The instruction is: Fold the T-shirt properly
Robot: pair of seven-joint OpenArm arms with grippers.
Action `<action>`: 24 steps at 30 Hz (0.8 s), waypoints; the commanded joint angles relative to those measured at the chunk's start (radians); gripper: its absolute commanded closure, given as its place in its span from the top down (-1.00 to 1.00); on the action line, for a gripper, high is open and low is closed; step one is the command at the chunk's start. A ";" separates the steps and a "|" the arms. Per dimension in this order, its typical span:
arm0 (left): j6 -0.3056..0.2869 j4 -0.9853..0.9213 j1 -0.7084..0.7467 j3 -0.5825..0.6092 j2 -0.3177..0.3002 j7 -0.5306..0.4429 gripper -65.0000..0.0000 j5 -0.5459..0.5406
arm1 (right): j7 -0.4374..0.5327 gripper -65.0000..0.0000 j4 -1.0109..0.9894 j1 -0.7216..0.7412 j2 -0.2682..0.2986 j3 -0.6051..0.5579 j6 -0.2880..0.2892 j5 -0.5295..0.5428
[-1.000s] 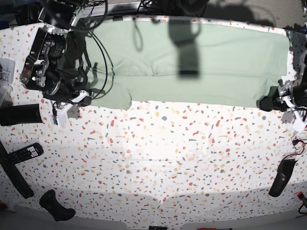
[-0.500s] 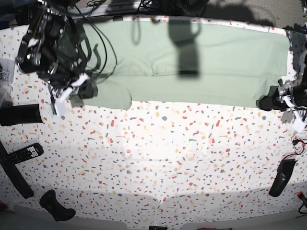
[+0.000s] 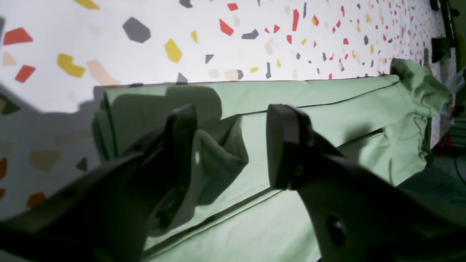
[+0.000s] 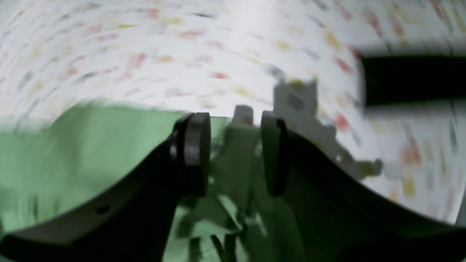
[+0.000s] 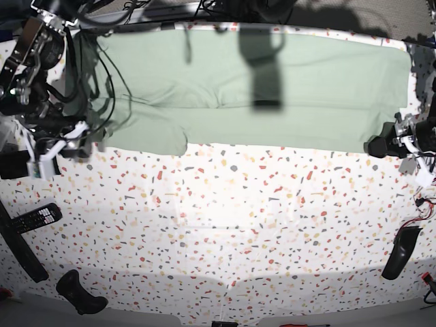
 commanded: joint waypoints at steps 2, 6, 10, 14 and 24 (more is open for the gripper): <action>-0.009 0.016 -0.021 -0.010 -0.026 -0.008 -0.13 -0.023 | 0.049 -0.31 -0.023 0.016 -0.019 0.039 -0.085 -0.005; -0.009 0.016 -0.021 -0.010 -0.026 -0.008 -0.13 -0.024 | 0.029 -0.30 -0.077 0.030 -0.041 0.066 -0.068 0.083; -0.009 0.016 -0.021 -0.010 -0.026 -0.008 -0.13 -0.024 | -0.007 -0.30 -0.080 0.029 -0.042 0.053 0.023 0.191; -0.009 0.016 -0.021 -0.010 -0.026 -0.008 -0.13 -0.024 | -0.001 -0.30 -0.096 0.029 -0.060 0.026 0.032 0.201; -0.009 0.016 -0.021 -0.010 -0.026 -0.008 -0.13 -0.024 | 0.023 -0.30 -0.132 0.072 -0.095 0.001 0.030 0.114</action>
